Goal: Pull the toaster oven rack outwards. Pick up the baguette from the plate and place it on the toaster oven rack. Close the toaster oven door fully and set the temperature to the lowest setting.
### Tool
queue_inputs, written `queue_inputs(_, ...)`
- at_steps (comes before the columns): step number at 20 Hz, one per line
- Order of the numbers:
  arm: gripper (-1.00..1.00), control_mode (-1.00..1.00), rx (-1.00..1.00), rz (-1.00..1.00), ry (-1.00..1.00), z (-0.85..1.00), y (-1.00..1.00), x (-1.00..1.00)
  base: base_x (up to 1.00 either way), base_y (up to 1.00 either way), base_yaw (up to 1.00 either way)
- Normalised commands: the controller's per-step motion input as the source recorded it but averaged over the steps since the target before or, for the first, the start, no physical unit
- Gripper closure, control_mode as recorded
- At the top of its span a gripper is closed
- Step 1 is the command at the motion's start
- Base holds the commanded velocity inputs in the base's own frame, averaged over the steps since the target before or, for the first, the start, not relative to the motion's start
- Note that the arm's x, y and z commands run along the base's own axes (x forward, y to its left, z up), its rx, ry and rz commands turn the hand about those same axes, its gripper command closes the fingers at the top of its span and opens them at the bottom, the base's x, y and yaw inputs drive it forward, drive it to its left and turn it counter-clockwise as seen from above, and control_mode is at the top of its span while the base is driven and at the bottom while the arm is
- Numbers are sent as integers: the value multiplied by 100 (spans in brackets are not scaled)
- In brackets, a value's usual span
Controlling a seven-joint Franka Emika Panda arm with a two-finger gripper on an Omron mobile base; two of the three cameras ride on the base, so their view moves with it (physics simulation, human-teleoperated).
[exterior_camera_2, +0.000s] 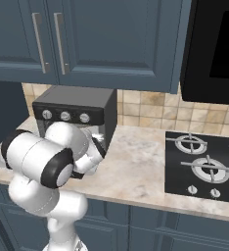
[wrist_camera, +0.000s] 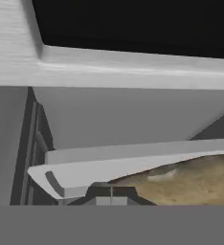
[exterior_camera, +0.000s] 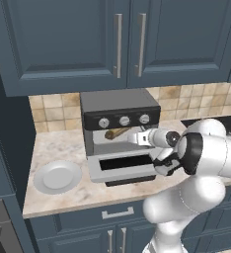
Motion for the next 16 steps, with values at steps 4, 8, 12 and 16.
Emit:
queue_inputs(4,100,-100,0,0,-8,92,0,-15,0,0,0)
queue_inputs(8,100,-100,0,0,-1,92,0,-19,0,0,0)
queue_inputs(12,100,-100,0,0,0,96,0,-18,0,0,0)
queue_inputs(16,100,-100,0,1,0,96,-1,-20,0,0,0)
